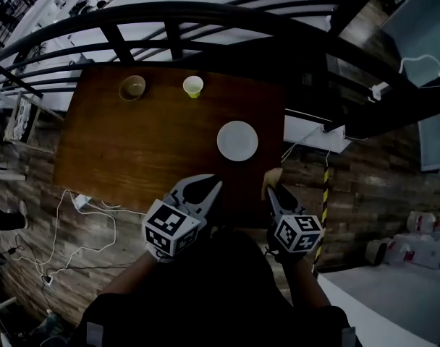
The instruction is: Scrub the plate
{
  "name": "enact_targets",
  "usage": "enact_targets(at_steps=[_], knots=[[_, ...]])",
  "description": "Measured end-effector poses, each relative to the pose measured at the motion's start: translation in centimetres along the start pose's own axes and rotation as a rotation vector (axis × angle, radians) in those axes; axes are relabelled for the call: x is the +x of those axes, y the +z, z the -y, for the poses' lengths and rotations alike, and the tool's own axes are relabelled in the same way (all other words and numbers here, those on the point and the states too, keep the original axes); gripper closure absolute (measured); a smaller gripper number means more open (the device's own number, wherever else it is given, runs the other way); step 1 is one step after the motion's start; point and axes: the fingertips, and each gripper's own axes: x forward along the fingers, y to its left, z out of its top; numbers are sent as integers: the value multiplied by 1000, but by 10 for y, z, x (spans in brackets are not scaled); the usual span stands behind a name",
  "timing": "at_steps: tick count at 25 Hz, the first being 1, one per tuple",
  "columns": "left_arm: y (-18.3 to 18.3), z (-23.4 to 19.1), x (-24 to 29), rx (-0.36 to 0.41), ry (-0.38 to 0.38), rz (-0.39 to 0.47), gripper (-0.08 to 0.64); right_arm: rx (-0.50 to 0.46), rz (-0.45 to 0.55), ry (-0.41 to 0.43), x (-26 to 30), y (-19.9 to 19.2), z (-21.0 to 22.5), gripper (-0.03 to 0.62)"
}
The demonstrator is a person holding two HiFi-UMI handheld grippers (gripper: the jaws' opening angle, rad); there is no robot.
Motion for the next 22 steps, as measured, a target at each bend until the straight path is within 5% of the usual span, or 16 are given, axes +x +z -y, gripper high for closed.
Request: enact_targets(at_steps=[7,13,22], knots=[[-38,-66,58,266,56,-119,523,-287,-27,-88,61,48,34,466],[-103,-110,111,182,104,-286,523,-529,-112,32,154,64,38,466],[-148,-125,173,121,145,-372,523,-1094,-168,183,278,11,-15,466]])
